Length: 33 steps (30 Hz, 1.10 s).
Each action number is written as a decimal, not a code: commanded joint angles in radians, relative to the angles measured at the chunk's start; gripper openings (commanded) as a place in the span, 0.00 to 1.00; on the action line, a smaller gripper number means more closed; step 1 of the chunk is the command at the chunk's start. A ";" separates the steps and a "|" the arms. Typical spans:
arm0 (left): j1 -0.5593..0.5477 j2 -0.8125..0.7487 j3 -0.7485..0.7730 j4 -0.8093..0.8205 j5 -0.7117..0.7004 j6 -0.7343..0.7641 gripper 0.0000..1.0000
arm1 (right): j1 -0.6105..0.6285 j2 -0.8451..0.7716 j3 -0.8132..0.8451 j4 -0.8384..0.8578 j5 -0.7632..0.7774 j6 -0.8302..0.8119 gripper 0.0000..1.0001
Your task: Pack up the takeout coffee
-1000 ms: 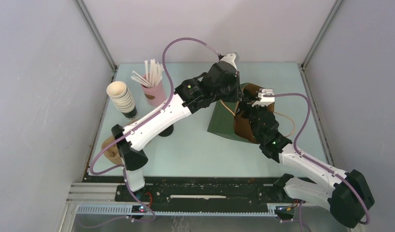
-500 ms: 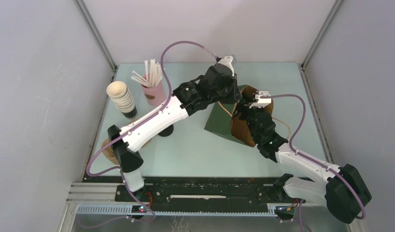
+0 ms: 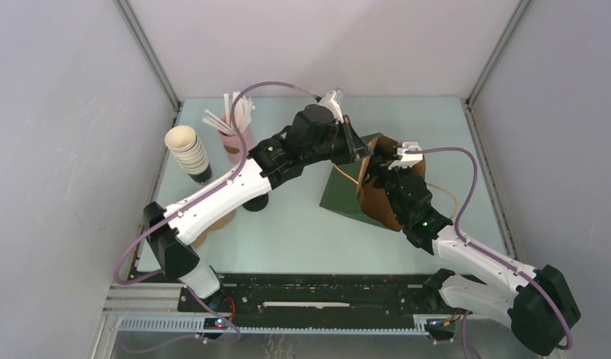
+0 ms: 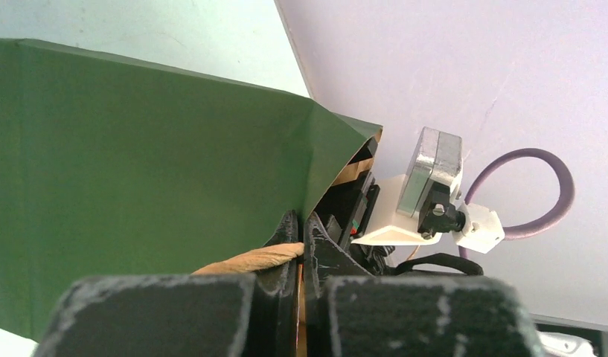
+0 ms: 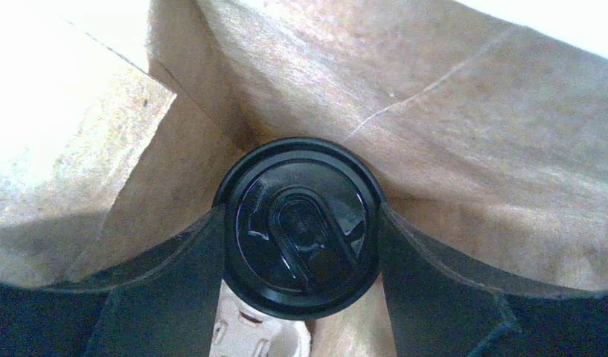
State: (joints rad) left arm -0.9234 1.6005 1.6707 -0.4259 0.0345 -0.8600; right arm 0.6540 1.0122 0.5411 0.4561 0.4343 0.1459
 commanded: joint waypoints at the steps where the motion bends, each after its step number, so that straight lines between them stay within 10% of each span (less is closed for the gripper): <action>1: -0.008 -0.046 -0.014 0.124 0.115 -0.084 0.00 | 0.002 -0.036 0.034 -0.077 -0.005 -0.044 0.11; 33: 0.054 0.051 -0.054 0.251 0.345 -0.323 0.00 | 0.054 -0.106 0.060 -0.451 -0.006 -0.099 0.16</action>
State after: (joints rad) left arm -0.8642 1.6604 1.6157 -0.3286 0.2577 -1.0855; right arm 0.6910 0.8955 0.5663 0.0834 0.5083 0.0872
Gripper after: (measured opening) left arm 0.017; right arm 0.756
